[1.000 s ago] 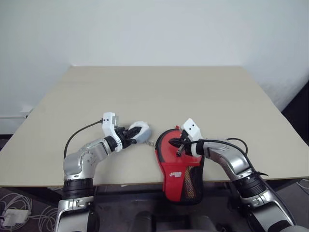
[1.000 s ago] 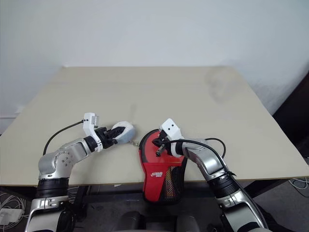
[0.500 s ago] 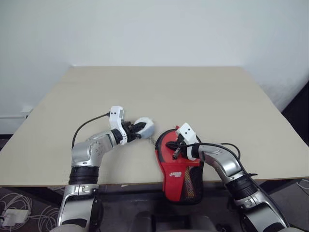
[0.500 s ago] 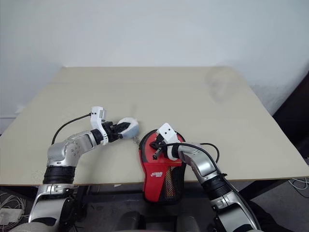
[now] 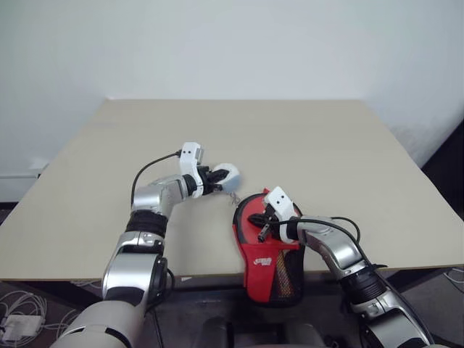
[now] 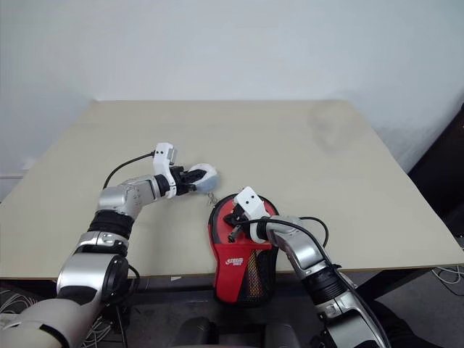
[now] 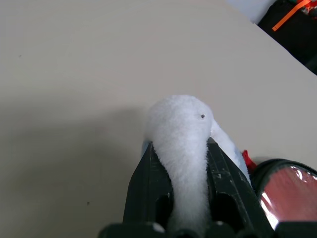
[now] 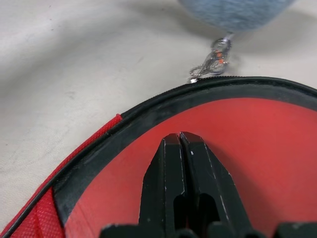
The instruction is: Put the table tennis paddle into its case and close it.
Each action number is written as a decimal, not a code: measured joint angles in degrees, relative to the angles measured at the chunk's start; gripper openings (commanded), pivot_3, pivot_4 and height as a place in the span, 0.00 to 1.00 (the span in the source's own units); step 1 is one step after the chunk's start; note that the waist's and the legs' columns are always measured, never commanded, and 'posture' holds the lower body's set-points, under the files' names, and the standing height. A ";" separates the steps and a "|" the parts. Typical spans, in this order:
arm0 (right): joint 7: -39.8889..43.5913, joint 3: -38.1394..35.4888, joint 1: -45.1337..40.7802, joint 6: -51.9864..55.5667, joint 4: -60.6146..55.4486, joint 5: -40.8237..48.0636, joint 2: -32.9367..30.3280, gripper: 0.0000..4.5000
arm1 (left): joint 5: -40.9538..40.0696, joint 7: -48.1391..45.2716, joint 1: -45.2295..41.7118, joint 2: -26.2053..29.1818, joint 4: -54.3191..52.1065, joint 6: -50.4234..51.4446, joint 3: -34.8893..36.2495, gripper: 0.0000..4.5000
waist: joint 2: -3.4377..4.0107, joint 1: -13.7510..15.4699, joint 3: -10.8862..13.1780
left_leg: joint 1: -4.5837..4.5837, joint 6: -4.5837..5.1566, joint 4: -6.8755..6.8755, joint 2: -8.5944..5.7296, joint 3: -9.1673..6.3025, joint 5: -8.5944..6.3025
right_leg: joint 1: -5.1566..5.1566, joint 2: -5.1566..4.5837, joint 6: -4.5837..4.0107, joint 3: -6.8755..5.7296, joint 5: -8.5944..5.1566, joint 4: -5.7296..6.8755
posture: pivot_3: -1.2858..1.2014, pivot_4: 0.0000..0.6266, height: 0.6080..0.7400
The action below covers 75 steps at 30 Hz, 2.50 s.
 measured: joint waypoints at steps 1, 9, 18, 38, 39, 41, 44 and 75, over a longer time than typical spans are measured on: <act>0.00 -0.03 0.15 0.04 -0.17 0.00 0.07 0.01 | 0.70 -0.25 -1.01 -0.43 1.99 -1.36 -0.09 0.05 | -0.01 0.00 0.00 | -0.01 0.00 0.00 0.00 0.00 0.00 | 0.00 0.00 0.00 0.00 0.00 0.00 | 0.52 0.00 1.00; 0.00 -0.25 0.53 0.75 -0.88 -0.05 0.18 0.01 | 6.89 0.82 -11.20 -6.84 18.44 -13.19 -0.33 0.05 | -0.09 0.04 0.01 | -0.03 0.01 0.06 0.00 -0.01 -0.01 | 0.02 0.00 0.01 -0.02 0.00 0.00 | 0.52 0.00 1.00; -0.18 -0.32 1.23 2.22 -2.46 -0.07 0.32 0.01 | 11.75 2.26 -14.26 -13.76 22.97 -18.69 -0.47 0.05 | -0.10 0.04 0.01 | -0.04 0.01 0.06 0.00 -0.01 -0.01 | 0.01 0.00 0.02 -0.01 0.00 0.01 | 0.52 0.00 1.00; 0.52 -0.27 0.50 3.64 -2.35 0.04 0.71 0.00 | 18.87 -21.11 -10.81 -10.56 18.90 -21.80 -6.67 0.72 | -0.10 -0.08 -0.01 | -0.03 0.03 0.10 -0.01 -0.03 -0.01 | -0.01 0.02 0.02 0.01 -0.01 0.08 | 0.52 0.00 1.00; 0.63 -0.27 0.46 3.59 -2.26 0.03 0.71 0.00 | 18.44 -22.26 -10.79 -9.65 18.57 -21.10 -6.44 0.79 | -0.10 -0.11 -0.01 | -0.03 0.03 0.10 -0.01 -0.03 -0.02 | -0.01 0.02 0.02 0.01 -0.01 0.10 | 0.52 0.00 1.00; 0.78 -0.28 0.42 3.44 -2.12 0.03 0.70 0.00 | 17.38 -25.73 -10.56 -7.39 16.95 -19.26 -6.26 0.94 | -0.10 -0.14 -0.01 | -0.04 0.03 0.10 -0.01 -0.03 -0.02 | -0.01 0.02 0.02 0.00 -0.01 0.10 | 0.52 0.00 1.00; 1.16 -0.29 0.35 3.57 -2.10 0.04 0.57 0.00 | 13.91 -31.95 -8.39 -4.29 8.93 -13.08 -4.84 0.99 | -0.10 -0.16 -0.01 | -0.05 0.03 0.11 0.00 -0.03 -0.02 | -0.02 0.02 0.02 0.01 -0.01 0.12 | 0.52 0.00 1.00; 8.29 -7.32 -17.99 10.86 -3.13 6.33 -15.91 1.00 | -6.81 -18.05 31.26 3.64 -60.25 17.00 -8.43 0.01 | -0.11 0.02 0.01 | -0.02 0.09 0.51 0.04 0.05 -0.08 | -0.06 0.00 0.01 0.07 -0.03 0.58 | 0.52 0.00 1.00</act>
